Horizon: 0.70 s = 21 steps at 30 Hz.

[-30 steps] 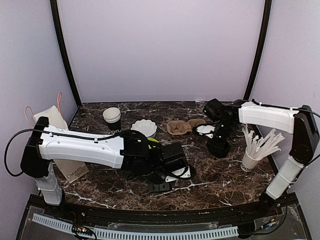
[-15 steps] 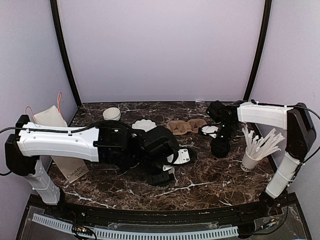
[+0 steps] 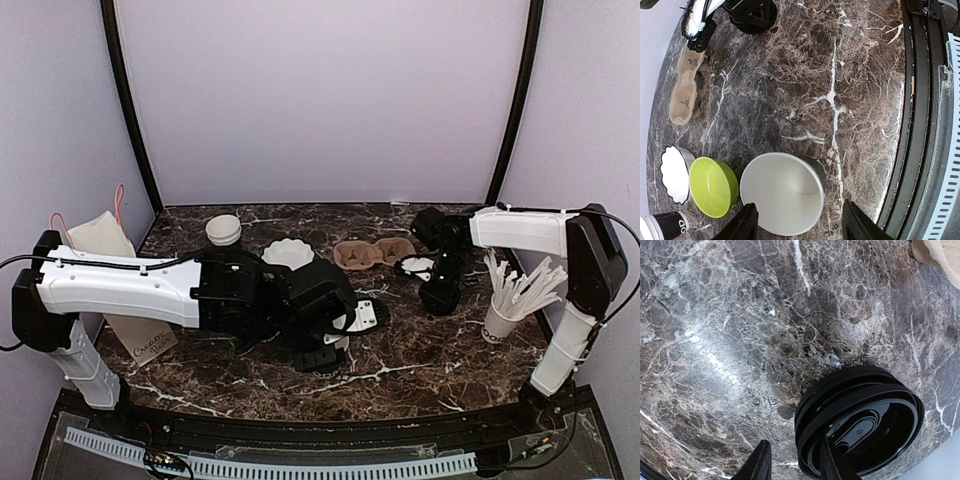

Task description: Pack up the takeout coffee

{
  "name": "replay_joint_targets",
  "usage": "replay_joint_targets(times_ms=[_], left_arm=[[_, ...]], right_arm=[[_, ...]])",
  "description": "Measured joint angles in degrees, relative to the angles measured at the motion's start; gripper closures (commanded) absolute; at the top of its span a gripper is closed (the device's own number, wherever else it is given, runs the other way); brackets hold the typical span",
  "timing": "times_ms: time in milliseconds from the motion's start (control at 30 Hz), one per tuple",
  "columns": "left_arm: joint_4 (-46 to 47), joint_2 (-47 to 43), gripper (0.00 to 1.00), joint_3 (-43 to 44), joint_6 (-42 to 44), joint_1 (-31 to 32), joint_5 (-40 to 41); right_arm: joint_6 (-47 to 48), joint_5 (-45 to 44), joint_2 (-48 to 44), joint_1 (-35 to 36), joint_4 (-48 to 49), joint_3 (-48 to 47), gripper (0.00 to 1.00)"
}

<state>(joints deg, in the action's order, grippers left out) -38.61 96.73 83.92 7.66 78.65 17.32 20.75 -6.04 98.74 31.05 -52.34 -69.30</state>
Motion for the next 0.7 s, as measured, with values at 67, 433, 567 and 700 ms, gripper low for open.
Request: replay_joint_targets(times_ms=[67, 433, 567, 700], left_arm=[[0.1, 0.0, 0.40, -0.2, 0.0, 0.0, 0.2], [0.9, -0.1, 0.40, -1.8, -0.5, 0.0, 1.2], [0.9, -0.2, 0.40, -2.0, -0.6, 0.0, 1.5], [1.0, -0.7, 0.40, -2.0, -0.6, 0.0, 2.0]], right_arm=[[-0.1, 0.0, 0.4, 0.0, 0.0, 0.0, 0.70], [-1.3, 0.0, 1.8, -0.5, 0.0, 0.0, 0.90], [-1.6, -0.1, 1.8, -0.7, -0.1, -0.3, 0.93], [-1.6, 0.0, 1.8, -0.7, -0.4, -0.9, 0.96]])
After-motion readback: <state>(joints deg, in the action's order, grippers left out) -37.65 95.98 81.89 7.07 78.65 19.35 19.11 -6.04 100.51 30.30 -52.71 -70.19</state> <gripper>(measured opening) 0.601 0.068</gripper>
